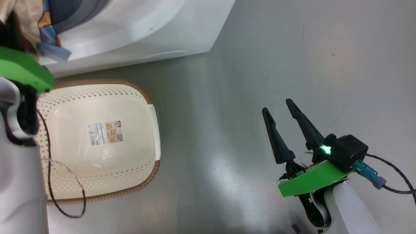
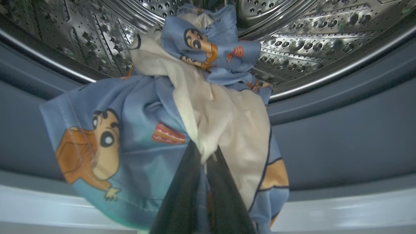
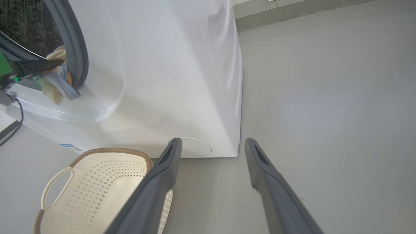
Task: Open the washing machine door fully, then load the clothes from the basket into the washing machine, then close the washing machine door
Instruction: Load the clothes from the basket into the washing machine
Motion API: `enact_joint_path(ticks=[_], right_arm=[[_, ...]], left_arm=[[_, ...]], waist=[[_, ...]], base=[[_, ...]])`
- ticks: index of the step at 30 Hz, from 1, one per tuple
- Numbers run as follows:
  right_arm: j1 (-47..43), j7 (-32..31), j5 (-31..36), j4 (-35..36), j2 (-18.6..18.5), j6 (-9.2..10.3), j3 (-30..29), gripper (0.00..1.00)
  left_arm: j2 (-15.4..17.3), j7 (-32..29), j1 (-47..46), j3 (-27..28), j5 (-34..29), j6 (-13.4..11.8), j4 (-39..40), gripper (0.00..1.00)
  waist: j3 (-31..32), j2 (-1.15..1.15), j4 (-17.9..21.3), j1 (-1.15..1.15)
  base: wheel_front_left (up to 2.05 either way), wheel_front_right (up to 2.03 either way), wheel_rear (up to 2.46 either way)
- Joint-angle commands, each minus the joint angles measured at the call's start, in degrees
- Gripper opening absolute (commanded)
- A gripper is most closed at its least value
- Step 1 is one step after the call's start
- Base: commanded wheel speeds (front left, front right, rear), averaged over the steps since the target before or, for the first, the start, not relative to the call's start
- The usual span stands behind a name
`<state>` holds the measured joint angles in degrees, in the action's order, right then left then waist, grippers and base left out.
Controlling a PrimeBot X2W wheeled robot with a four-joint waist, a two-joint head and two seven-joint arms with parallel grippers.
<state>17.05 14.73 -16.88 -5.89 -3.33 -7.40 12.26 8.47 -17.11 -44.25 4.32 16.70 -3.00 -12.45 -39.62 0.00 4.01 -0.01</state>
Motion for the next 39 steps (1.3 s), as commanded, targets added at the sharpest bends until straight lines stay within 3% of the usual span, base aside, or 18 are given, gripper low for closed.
enact_joint_path(ticks=[1,11,16,25,39], right_arm=[[-0.5,0.3,-0.5,1.1,0.5,-0.09,1.6,1.0],[-0.5,0.3,-1.0,1.3,0.5,-0.09,1.9,1.0],[-0.3,0.3,-1.4,1.5,0.5,-0.09,2.4,1.0],[-0.3,0.3,-1.9,1.7,0.5,-0.09,3.0,1.0],[0.0,0.3,-3.1,2.1,0.5,-0.09,5.1,1.0]], left_arm=[[2.6,2.2,-2.1,1.0,-0.8,0.3,2.0,0.0],[5.6,18.4,-10.8,-0.3,-3.2,3.8,-3.0,0.0],[7.1,23.4,-16.7,-0.9,-2.9,6.2,-7.6,0.0],[9.7,27.7,-25.7,-2.1,-2.3,8.5,-15.6,0.0],[13.8,27.8,-41.2,-4.6,-1.6,9.9,-28.7,0.0]], waist=[[-0.1,0.0,0.1,0.01],[-1.1,0.0,1.1,0.01],[-2.4,0.0,2.0,0.01],[-5.1,0.0,3.7,0.01],[-10.4,0.0,6.5,0.01]], base=[[0.0,0.0,0.0],[0.0,0.0,0.0],[0.0,0.0,0.0],[0.0,0.0,0.0],[0.0,0.0,0.0]])
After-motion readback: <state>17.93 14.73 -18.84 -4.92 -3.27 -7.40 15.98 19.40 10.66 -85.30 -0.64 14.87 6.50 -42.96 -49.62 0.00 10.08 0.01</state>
